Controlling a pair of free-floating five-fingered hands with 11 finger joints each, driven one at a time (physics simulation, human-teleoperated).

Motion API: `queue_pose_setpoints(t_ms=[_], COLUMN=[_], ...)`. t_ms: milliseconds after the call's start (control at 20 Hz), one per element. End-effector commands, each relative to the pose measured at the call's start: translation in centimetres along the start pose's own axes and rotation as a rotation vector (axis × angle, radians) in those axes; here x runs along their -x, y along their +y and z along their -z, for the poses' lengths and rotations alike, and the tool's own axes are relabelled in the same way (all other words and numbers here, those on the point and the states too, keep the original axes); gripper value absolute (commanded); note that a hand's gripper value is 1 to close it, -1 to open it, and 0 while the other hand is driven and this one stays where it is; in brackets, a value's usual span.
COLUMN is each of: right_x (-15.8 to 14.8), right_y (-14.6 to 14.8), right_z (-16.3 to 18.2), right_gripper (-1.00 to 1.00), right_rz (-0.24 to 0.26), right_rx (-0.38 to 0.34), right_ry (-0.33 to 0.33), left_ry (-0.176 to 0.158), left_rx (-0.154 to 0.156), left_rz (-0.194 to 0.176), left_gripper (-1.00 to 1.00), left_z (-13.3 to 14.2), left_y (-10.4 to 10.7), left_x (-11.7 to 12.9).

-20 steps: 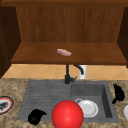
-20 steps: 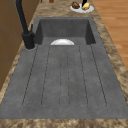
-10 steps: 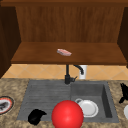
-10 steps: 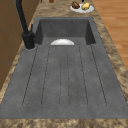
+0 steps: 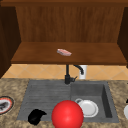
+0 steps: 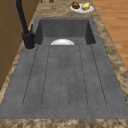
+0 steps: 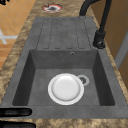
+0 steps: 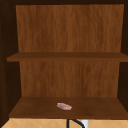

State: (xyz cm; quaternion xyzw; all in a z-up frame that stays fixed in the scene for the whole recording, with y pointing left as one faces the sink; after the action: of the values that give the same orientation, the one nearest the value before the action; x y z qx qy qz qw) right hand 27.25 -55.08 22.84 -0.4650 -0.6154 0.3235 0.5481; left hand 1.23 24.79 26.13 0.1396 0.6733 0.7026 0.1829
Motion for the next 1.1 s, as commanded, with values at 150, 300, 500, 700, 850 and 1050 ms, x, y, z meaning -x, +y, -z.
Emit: queue_pose_setpoints(t_ms=[150,300,500,700,850,1050], right_x=[3.6,5.0,6.8,8.2,9.3,10.6], right_y=[-1.6,-2.1,-2.7,-3.3,-4.3,-6.1], right_z=[0.2,0.4,1.2,2.8,4.3,6.2], right_gripper=[-1.0,-1.0,-1.0,-1.0,-1.0,-1.0], right_rz=[0.036,0.036,0.036,0.053,0.062,0.067], right_rx=[-0.023,-0.018,-0.019,-0.021,-0.04,-0.053], right_ry=[0.004,-0.014,-0.019,0.008,0.022,0.02], left_ry=[0.0,0.0,0.0,0.0,0.0,0.0], left_rx=[0.0,0.0,0.0,0.0,0.0,0.0], left_rz=[0.0,0.0,0.0,0.0,0.0,0.0], left_gripper=[0.0,0.0,0.0,0.0,0.0,0.0], left_z=[0.0,0.0,0.0,0.0,0.0,0.0], left_y=[0.0,0.0,0.0,0.0,0.0,0.0], left_x=[0.0,0.0,0.0,0.0,0.0,0.0])
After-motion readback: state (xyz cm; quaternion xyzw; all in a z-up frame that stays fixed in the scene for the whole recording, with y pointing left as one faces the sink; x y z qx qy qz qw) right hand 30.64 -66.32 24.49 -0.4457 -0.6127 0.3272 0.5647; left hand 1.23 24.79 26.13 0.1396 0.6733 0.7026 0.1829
